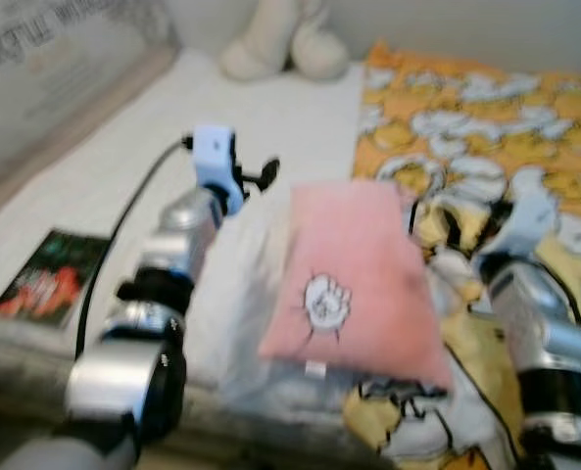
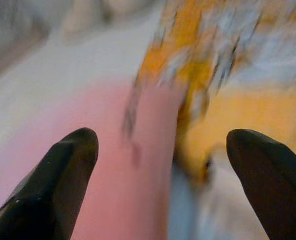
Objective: Clean up the room
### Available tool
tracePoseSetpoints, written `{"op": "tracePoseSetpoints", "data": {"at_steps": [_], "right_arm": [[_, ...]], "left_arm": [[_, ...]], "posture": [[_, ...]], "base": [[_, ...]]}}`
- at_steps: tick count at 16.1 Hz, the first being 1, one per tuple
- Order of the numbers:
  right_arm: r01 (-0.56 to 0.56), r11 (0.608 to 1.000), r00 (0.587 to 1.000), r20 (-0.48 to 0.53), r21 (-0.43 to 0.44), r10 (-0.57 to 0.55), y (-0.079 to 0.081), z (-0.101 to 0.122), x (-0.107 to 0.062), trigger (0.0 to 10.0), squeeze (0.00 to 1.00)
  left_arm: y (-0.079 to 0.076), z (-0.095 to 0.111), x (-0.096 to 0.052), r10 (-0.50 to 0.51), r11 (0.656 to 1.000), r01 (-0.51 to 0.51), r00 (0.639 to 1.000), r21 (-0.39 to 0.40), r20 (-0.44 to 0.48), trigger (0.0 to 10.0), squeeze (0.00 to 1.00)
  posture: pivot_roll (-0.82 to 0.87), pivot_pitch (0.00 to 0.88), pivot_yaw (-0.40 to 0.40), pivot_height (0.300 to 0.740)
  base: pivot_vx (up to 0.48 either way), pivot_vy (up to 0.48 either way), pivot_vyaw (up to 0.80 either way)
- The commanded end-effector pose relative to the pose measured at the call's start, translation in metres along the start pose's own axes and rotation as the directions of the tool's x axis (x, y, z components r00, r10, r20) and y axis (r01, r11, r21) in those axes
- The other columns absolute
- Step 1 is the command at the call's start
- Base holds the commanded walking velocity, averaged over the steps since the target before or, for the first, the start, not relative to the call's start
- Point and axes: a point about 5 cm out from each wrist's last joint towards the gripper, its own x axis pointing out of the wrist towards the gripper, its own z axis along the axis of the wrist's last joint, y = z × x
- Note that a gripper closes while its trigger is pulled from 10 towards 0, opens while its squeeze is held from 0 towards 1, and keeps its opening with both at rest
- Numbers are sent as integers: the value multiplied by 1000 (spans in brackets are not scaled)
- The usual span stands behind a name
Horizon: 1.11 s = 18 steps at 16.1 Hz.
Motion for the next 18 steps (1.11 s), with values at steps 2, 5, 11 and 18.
{"op": "tracePoseSetpoints", "data": {"at_steps": [2, 5, 11, 18], "right_arm": [[48, 993, 997, -59, 109, -42, -27, -1, -7, 10000, 0], [71, 981, 988, -145, 181, -44, -46, -11, -11, 10000, 0], [28, 977, 987, -162, 211, 7, -48, -18, -7, 10000, 0], [-77, 967, 958, -250, 242, 138, 13, -59, 22, 10000, 0]], "left_arm": [[-4, -4, -3, -169, 981, 155, 978, -118, -120, 10000, 0], [-3, -22, -3, -214, 970, 179, 949, -161, -230, 10000, 0], [-31, -80, 3, -189, 977, 134, 904, -165, -382, 10000, 0], [-22, -108, -3, 39, 995, -76, 908, -72, -418, 10000, 0]], "posture": [[-2, 0, 29, 740], [0, 0, 24, 740], [-48, 50, 14, 740], [-58, 139, -3, 740]], "base": [[0, 0, 0], [0, 0, 0], [0, 0, 0], [0, 0, 0]]}}
